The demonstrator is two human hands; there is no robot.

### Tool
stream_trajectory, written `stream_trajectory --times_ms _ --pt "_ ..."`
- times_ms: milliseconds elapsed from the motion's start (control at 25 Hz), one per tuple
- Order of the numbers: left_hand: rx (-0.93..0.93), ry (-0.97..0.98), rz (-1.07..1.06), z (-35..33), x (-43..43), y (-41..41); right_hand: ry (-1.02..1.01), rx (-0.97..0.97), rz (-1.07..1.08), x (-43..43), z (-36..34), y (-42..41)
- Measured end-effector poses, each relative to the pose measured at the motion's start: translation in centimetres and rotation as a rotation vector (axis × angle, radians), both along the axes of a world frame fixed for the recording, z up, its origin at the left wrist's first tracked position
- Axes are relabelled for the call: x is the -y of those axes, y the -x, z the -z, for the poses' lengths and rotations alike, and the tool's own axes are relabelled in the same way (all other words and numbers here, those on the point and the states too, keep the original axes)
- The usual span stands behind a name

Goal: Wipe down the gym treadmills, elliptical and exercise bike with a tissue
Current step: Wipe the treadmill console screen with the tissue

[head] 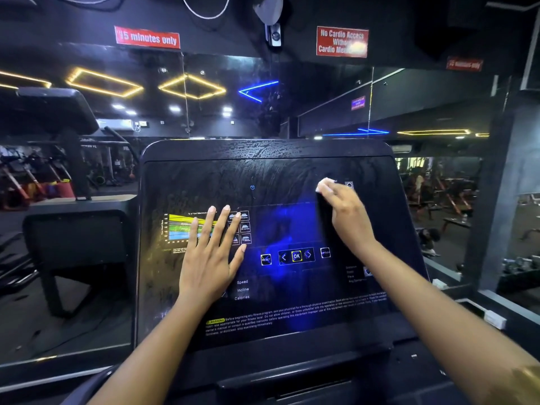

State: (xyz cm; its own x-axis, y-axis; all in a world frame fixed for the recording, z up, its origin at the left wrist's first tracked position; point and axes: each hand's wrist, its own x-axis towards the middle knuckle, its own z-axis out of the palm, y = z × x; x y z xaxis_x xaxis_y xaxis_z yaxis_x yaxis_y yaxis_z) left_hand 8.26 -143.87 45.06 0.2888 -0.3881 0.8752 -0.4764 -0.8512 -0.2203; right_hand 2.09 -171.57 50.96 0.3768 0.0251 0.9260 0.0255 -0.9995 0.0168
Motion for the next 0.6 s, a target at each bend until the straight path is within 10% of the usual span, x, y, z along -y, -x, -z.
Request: stream_trajectory --times_ms 240,600 --pt "0.008 0.0 0.001 0.0 0.0 -0.1 0.282 -0.009 -0.178 -4.2 9.3 5.0" --pt "0.012 0.011 0.015 0.1 0.0 0.0 0.103 0.117 0.006 -1.8 -1.1 -0.5"
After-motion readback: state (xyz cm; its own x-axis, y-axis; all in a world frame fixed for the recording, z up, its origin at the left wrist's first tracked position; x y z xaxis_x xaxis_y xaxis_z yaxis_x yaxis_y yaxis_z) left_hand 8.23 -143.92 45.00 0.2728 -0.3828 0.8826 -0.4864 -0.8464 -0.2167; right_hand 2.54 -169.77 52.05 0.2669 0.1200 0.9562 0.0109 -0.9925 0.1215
